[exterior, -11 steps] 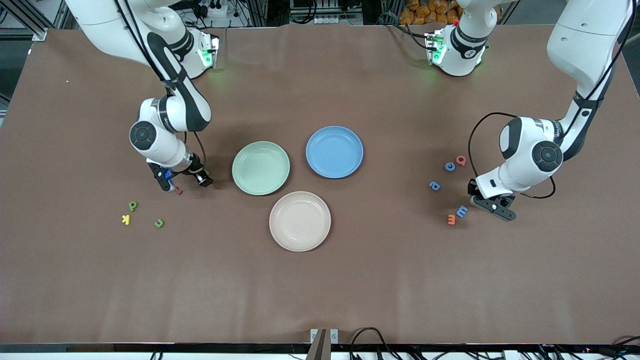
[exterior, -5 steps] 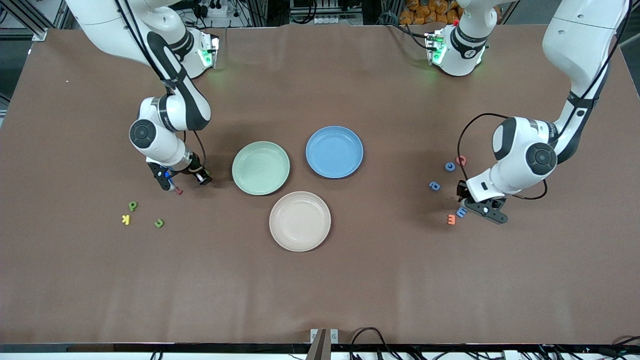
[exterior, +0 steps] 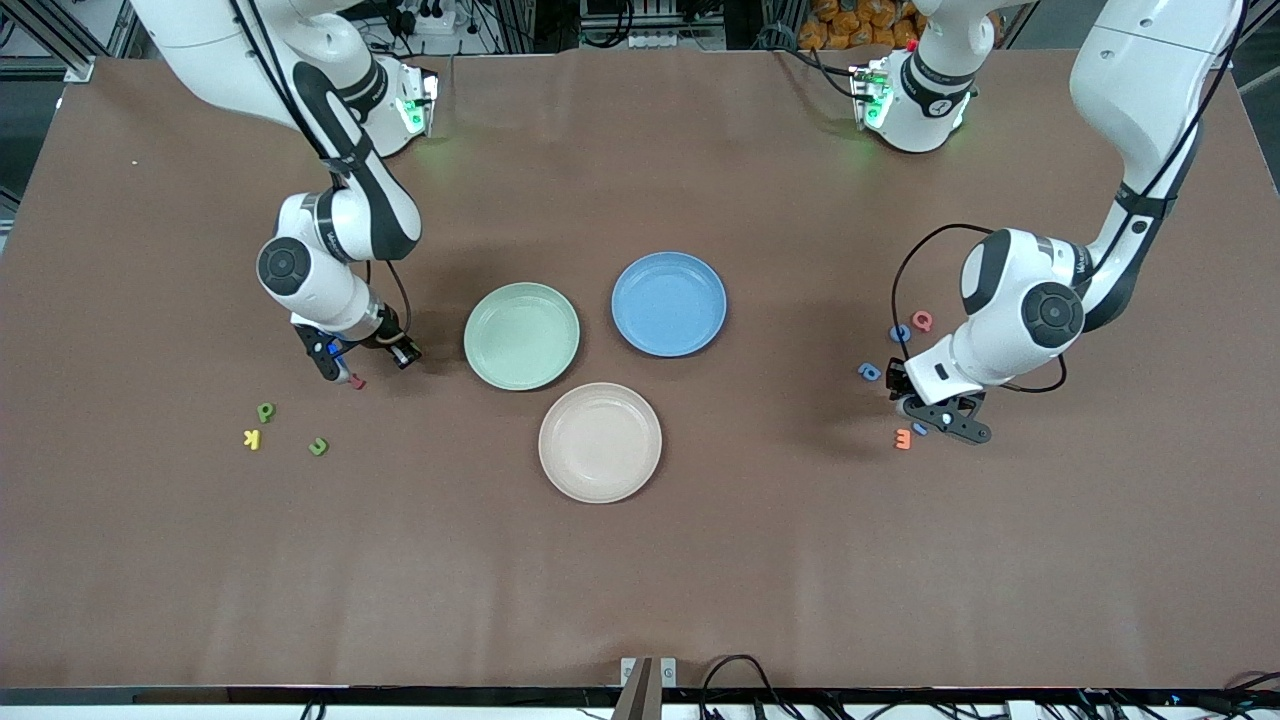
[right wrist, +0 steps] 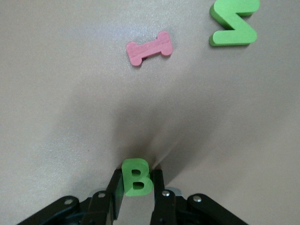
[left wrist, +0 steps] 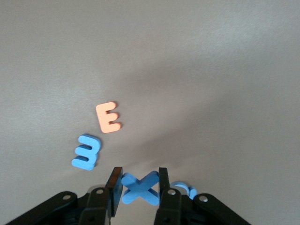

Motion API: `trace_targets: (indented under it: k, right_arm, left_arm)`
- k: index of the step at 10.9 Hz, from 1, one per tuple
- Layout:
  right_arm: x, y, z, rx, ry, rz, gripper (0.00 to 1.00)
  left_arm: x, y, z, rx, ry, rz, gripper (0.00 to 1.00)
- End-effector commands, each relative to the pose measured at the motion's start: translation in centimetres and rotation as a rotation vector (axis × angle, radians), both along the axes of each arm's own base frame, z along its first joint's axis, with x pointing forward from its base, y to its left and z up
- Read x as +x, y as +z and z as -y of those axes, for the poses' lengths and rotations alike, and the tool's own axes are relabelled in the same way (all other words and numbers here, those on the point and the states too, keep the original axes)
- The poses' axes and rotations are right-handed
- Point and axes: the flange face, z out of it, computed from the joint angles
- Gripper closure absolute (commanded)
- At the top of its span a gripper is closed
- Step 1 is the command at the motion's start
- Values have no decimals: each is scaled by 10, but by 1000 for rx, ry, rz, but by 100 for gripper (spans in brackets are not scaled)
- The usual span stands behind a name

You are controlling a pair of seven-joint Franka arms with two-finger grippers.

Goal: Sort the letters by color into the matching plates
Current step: 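Lift the blue X and green B with both grippers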

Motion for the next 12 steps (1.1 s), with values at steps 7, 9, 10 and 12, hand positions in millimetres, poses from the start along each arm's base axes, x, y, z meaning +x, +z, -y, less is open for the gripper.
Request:
trace_targets:
  k: [7,9,10,12]
  right_arm:
    - [-7,22,7,60,545,2,73]
    - [-3,25,6,69,681,21,73]
    - [-1,29,4,70,726,33,73]
    - [2,39,0,57,805,53,80]
  left_arm:
    - [-15,26,71,-42,166,-31,100]
    - [-22,26,90,-42,191,-39,100]
    - [-26,26,100,-41,202,-44,100]
    - [-33,27,118,-36,239,-49,100]
